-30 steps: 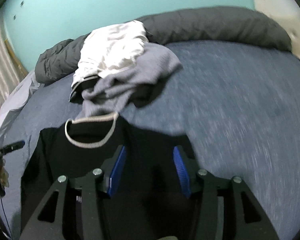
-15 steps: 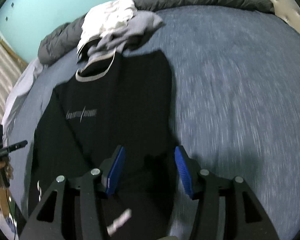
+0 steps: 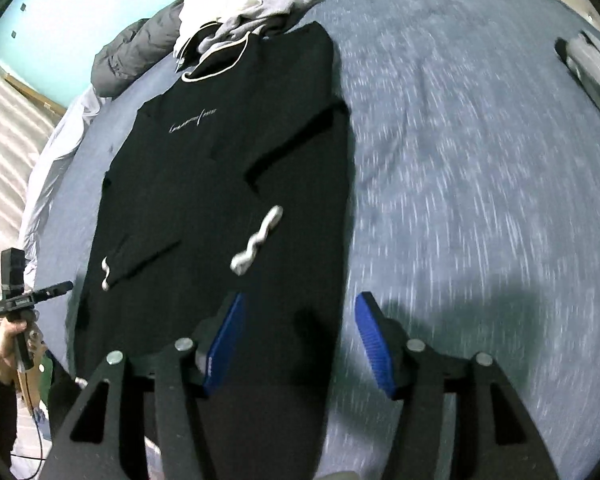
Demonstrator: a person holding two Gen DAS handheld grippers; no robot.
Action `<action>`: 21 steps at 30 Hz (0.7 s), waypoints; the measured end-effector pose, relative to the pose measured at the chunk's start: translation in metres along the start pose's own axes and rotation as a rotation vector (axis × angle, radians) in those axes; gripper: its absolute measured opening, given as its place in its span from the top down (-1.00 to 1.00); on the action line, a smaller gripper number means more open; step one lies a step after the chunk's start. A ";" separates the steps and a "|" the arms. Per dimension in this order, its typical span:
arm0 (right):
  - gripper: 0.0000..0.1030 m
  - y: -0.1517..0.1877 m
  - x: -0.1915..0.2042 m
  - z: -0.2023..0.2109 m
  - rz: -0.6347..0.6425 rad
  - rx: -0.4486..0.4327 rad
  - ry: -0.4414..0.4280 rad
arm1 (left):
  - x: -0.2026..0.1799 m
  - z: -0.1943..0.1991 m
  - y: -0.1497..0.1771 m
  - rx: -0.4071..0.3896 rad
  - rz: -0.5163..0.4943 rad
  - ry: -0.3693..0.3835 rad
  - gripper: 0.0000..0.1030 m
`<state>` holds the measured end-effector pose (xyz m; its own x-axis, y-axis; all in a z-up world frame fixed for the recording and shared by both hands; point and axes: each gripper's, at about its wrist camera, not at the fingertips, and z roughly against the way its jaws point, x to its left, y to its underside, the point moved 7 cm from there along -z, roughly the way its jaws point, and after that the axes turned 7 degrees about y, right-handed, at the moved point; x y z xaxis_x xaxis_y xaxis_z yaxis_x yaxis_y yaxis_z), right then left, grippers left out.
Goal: Fold clothes
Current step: 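Move both open grippers to the white-trimmed hem of the sweatshirt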
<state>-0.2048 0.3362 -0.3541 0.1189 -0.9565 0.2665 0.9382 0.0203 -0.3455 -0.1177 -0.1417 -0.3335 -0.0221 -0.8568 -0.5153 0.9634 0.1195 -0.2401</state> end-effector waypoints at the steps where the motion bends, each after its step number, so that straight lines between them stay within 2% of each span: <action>1: -0.14 0.006 0.000 0.004 -0.005 -0.001 -0.007 | -0.001 0.002 0.008 0.003 0.002 0.001 -0.34; 9: -0.16 0.056 0.004 0.018 -0.001 0.051 0.018 | -0.009 0.014 0.058 0.005 0.015 -0.003 -0.34; 21: -0.16 0.113 0.009 0.025 -0.002 0.133 0.006 | -0.015 0.020 0.098 0.000 0.027 0.006 -0.34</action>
